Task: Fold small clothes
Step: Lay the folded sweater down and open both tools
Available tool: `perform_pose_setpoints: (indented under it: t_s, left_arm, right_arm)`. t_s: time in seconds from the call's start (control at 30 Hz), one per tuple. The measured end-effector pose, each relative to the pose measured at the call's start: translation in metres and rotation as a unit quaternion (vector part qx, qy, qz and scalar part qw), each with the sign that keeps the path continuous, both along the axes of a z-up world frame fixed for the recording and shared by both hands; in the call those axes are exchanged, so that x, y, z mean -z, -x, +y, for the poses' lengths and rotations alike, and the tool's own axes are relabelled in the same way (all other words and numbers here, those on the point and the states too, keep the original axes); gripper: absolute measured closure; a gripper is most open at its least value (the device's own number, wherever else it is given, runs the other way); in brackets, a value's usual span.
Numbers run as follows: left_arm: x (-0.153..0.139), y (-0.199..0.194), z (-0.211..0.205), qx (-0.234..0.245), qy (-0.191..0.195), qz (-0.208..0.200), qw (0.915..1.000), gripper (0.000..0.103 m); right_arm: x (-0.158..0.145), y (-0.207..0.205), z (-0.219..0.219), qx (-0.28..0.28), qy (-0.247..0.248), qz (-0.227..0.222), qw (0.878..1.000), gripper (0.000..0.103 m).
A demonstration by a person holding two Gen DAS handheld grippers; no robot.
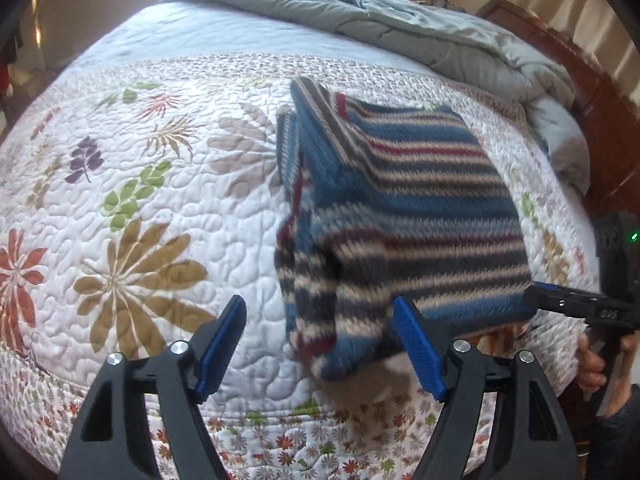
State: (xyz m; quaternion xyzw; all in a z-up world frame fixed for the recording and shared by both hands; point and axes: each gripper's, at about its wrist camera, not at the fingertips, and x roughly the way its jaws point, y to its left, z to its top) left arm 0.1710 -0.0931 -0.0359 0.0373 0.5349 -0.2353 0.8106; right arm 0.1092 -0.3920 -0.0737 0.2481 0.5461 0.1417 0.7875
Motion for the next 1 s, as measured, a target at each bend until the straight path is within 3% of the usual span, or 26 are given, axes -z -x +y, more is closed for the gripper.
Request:
perform_pose_setpoints:
  t_s: [0.07, 0.13, 0.17, 0.2, 0.23, 0.27, 0.33, 0.53, 0.73, 0.83, 0.9, 1.0]
  left_arm:
    - [0.01, 0.002, -0.014, -0.001, -0.048, -0.009, 0.9988, 0.027]
    - [0.021, 0.0, -0.018, -0.003, -0.067, -0.004, 0.9977, 0.028]
    - [0.025, -0.001, -0.019, -0.005, -0.073, 0.001, 0.9973, 0.04]
    - [0.03, -0.004, -0.018, -0.004, -0.071, 0.01, 0.9974, 0.053]
    - [0.033, -0.007, -0.016, -0.001, -0.06, 0.028, 0.9978, 0.06]
    - [0.034, -0.01, -0.013, -0.003, -0.047, 0.044, 0.998, 0.069]
    - [0.033, -0.015, -0.01, -0.006, -0.043, 0.051, 0.9977, 0.073]
    - [0.046, -0.025, -0.003, -0.011, -0.041, 0.063, 0.9971, 0.072]
    - [0.059, -0.022, -0.01, -0.009, -0.057, 0.046, 0.9973, 0.062]
    - [0.056, -0.022, -0.004, -0.021, -0.042, 0.05, 0.9977, 0.057]
    - [0.051, -0.016, 0.0, -0.026, -0.044, 0.038, 0.998, 0.047]
    - [0.043, -0.004, 0.003, -0.026, -0.055, 0.016, 0.998, 0.041]
  right_arm:
    - [0.003, 0.004, 0.008, 0.0, -0.003, 0.007, 1.0, 0.027]
    - [0.009, 0.005, 0.011, 0.001, -0.009, 0.016, 1.0, 0.04]
    - [0.01, 0.005, 0.013, 0.002, -0.002, 0.016, 1.0, 0.045]
    - [0.009, 0.005, 0.014, 0.0, 0.001, 0.015, 1.0, 0.056]
    - [0.008, 0.007, 0.015, -0.003, 0.0, 0.011, 1.0, 0.069]
    - [0.006, 0.007, 0.015, -0.005, -0.005, 0.01, 1.0, 0.073]
    - [0.0, 0.01, 0.015, -0.008, -0.004, 0.006, 1.0, 0.077]
    - [0.016, 0.014, 0.017, -0.015, 0.032, 0.026, 0.999, 0.078]
    - [0.044, 0.016, 0.008, -0.003, 0.006, 0.045, 0.999, 0.074]
    - [0.037, 0.02, 0.008, -0.001, 0.011, 0.033, 0.999, 0.066]
    - [0.03, 0.026, 0.012, 0.001, 0.035, 0.028, 0.999, 0.061]
    - [0.021, 0.036, 0.022, 0.005, 0.07, 0.026, 0.997, 0.061]
